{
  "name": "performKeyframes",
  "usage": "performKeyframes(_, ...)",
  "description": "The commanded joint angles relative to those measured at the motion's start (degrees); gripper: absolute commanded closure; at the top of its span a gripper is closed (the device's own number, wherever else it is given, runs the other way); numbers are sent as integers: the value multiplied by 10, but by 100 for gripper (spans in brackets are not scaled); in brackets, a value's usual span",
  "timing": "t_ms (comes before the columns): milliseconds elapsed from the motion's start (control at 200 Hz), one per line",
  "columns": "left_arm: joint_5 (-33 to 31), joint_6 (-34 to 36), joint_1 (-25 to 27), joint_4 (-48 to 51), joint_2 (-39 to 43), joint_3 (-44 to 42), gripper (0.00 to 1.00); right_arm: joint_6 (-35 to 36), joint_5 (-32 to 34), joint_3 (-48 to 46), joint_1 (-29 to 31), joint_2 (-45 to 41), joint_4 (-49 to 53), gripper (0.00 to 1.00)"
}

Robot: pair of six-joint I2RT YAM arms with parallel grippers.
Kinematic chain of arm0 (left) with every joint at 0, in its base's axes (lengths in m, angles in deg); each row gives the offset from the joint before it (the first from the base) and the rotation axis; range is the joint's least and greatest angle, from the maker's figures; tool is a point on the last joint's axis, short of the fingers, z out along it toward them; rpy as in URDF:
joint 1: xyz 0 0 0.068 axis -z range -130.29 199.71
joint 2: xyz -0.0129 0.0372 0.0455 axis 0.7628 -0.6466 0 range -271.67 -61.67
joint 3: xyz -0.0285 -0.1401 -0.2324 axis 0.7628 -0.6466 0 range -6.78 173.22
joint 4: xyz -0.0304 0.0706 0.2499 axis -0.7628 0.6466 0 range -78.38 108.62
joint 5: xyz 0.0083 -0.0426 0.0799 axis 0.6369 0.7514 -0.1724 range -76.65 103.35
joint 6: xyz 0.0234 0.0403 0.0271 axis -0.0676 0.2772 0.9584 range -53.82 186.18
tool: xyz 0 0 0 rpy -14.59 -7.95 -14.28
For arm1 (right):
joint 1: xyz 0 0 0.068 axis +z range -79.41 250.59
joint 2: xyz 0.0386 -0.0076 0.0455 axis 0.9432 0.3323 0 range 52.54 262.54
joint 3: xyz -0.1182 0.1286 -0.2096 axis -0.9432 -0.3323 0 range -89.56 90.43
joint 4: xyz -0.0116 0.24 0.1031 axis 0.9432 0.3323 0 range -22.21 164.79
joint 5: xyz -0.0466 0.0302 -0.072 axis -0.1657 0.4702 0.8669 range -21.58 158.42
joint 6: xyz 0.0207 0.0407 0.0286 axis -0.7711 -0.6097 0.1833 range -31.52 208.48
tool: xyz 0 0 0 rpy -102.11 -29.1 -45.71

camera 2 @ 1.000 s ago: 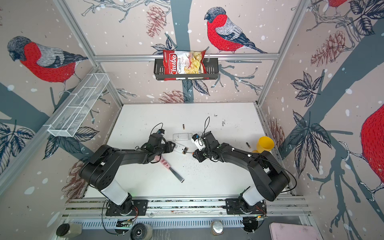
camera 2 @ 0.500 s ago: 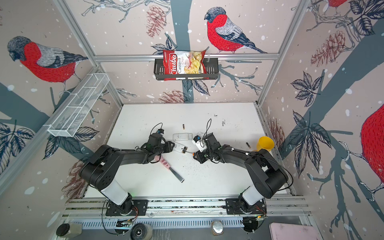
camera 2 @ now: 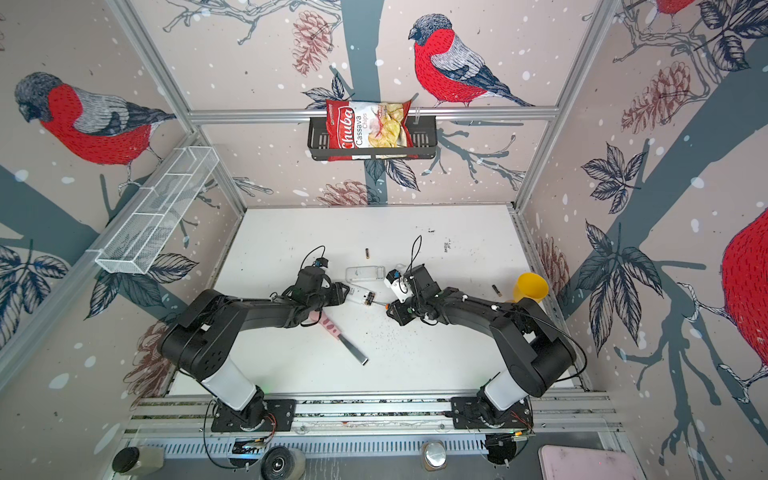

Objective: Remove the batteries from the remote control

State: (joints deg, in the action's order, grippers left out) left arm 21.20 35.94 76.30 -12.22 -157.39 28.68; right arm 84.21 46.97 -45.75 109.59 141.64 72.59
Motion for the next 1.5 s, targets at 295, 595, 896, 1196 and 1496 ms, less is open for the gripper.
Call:
performKeyframes(295, 48, -8, 1, 1, 2, 1, 50, 26, 43, 91, 26, 30, 59, 100)
performKeyframes(595, 44, -8, 1, 3, 5, -1, 50, 34, 47, 113, 35, 39, 73, 100)
performKeyframes(896, 42, -6, 0, 4, 7, 0, 50, -2, -94, -4, -31, -3, -49, 100)
performKeyframes(1196, 45, -9, -1, 0, 2, -2, 50, -32, -154, -75, -78, -10, -116, 100)
performKeyframes(1496, 46, -11, -5, 0, 8, -7, 50, -30, -116, -55, -81, -10, -92, 100)
